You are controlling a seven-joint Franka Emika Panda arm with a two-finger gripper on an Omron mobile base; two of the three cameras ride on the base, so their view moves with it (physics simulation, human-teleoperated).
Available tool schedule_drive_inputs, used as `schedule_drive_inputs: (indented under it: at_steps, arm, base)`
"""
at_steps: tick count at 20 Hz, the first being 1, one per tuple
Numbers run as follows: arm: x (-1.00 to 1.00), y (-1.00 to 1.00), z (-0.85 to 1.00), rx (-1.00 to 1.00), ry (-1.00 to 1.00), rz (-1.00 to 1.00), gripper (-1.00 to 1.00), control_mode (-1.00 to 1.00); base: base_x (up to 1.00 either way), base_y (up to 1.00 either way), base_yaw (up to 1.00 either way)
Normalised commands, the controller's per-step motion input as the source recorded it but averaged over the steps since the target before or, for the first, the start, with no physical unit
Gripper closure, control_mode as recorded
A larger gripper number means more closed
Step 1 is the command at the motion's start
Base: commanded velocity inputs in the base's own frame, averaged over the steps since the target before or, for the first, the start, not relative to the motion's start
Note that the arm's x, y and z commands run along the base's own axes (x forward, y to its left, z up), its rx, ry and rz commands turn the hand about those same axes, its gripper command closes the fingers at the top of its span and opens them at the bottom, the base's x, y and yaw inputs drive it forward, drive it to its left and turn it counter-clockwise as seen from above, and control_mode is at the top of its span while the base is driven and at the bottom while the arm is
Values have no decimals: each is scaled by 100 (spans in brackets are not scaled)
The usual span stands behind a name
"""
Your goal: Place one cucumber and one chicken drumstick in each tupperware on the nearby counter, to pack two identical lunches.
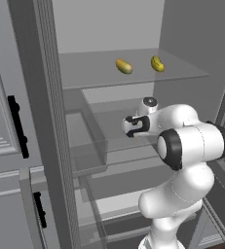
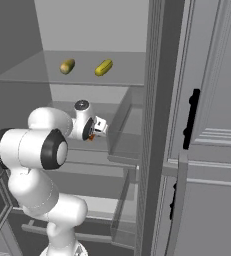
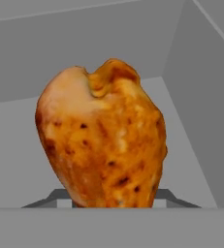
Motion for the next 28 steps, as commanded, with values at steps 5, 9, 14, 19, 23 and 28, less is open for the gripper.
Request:
schedule_drive_inputs:
  at_steps: [5,9,14,19,23,28]
  arm:
    - [-64,-3,5,0,0,0,100,-100]
    - [-100,-25,56,3,0,0,100,-100]
    - [-100,-12,98,0,5,0,100,-100]
    - [-100,0,100,-1,12,5,100,-100]
    - [-100,0,96,-3,11,7,100,-100]
    - [-100,0,29,0,-8,5,100,-100]
  base:
    - [0,0,0]
    - [0,0,0]
    - [0,0,0]
    - [0,0,0]
    - [0,0,0]
    - [0,0,0]
